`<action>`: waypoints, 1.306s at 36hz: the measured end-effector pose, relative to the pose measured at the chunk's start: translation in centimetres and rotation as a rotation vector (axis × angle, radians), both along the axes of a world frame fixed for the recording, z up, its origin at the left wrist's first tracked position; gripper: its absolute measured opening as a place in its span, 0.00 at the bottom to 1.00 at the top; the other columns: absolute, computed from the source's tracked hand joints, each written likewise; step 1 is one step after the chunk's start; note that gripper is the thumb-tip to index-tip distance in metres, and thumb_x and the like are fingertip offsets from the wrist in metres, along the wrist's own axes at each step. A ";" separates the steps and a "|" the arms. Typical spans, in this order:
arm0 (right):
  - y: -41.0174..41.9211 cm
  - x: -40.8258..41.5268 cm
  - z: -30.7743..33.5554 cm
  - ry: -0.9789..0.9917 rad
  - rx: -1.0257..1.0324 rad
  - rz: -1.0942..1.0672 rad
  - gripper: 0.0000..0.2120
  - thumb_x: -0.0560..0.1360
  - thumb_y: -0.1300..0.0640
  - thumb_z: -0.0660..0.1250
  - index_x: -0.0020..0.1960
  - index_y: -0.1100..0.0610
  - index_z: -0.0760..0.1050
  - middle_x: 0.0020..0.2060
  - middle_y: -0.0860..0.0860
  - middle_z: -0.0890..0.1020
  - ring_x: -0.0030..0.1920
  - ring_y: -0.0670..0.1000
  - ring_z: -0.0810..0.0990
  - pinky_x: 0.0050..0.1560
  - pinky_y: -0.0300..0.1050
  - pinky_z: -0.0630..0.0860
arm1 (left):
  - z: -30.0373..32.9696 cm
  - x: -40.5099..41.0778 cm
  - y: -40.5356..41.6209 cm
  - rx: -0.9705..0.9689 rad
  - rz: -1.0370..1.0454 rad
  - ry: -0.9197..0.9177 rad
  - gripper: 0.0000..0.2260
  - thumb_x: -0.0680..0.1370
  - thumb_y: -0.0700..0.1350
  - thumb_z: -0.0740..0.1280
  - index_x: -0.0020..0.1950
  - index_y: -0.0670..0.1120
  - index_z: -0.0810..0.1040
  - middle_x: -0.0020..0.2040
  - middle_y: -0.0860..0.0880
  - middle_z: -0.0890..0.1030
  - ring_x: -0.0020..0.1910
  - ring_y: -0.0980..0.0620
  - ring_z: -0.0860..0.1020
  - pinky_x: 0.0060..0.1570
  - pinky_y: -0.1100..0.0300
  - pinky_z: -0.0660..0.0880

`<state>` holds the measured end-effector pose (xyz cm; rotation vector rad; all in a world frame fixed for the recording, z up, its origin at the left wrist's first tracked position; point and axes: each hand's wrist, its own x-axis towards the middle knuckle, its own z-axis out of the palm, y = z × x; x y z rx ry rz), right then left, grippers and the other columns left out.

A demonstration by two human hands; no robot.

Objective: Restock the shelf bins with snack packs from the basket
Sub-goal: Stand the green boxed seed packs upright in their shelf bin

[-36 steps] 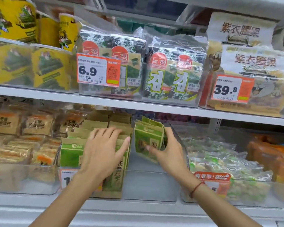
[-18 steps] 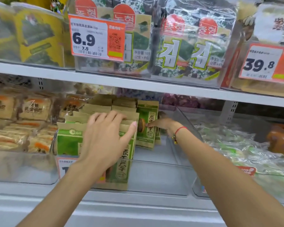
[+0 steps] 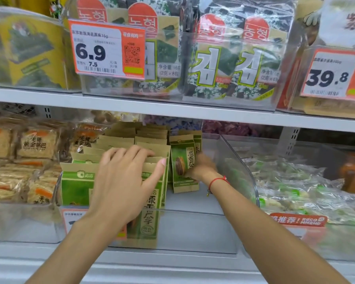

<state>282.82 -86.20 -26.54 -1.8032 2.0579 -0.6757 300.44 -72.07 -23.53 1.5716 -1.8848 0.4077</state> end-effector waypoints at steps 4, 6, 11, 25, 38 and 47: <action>-0.4 1.0 -0.2 0.029 -0.030 -0.013 0.38 0.67 0.55 0.78 0.69 0.62 0.61 0.61 0.57 0.76 0.61 0.59 0.76 0.59 0.51 0.76 | 0.0 0.1 -0.1 -0.003 -0.005 0.002 0.25 0.79 0.64 0.45 0.55 0.55 0.78 0.52 0.58 0.80 0.52 0.55 0.75 0.60 0.58 0.59; -0.5 1.4 -0.4 0.005 -0.028 0.000 0.40 0.66 0.53 0.78 0.70 0.61 0.60 0.62 0.56 0.76 0.61 0.59 0.76 0.58 0.51 0.76 | 0.0 0.1 -0.1 -0.005 -0.006 0.001 0.25 0.79 0.64 0.45 0.55 0.55 0.78 0.52 0.58 0.80 0.52 0.55 0.75 0.60 0.59 0.59; -0.8 1.5 -0.4 0.006 -0.139 -0.030 0.23 0.71 0.55 0.74 0.61 0.61 0.69 0.55 0.57 0.79 0.56 0.60 0.79 0.52 0.49 0.76 | -0.1 0.1 -0.1 -0.015 -0.011 -0.002 0.24 0.79 0.63 0.46 0.54 0.54 0.78 0.51 0.57 0.80 0.51 0.54 0.76 0.59 0.58 0.60; -0.1 1.3 0.3 -0.180 -0.246 -0.095 0.18 0.76 0.51 0.68 0.59 0.60 0.69 0.56 0.58 0.78 0.55 0.61 0.79 0.52 0.51 0.77 | -0.2 0.1 -0.2 -0.015 0.002 -0.014 0.24 0.79 0.63 0.47 0.54 0.54 0.78 0.50 0.56 0.80 0.50 0.53 0.76 0.58 0.58 0.60; -0.6 0.9 0.9 -0.376 -0.110 -0.033 0.30 0.68 0.56 0.77 0.63 0.60 0.65 0.59 0.57 0.76 0.60 0.58 0.76 0.59 0.51 0.76 | -0.3 0.2 -0.3 -0.013 -0.010 -0.006 0.24 0.79 0.63 0.47 0.54 0.54 0.79 0.50 0.56 0.80 0.51 0.53 0.77 0.60 0.57 0.59; -0.6 0.8 0.5 -0.210 -0.171 -0.070 0.34 0.66 0.47 0.77 0.66 0.57 0.67 0.61 0.56 0.74 0.61 0.59 0.75 0.57 0.53 0.76 | -0.2 0.2 -0.3 -0.014 -0.002 -0.013 0.24 0.79 0.63 0.47 0.54 0.53 0.79 0.50 0.56 0.81 0.51 0.52 0.77 0.59 0.57 0.59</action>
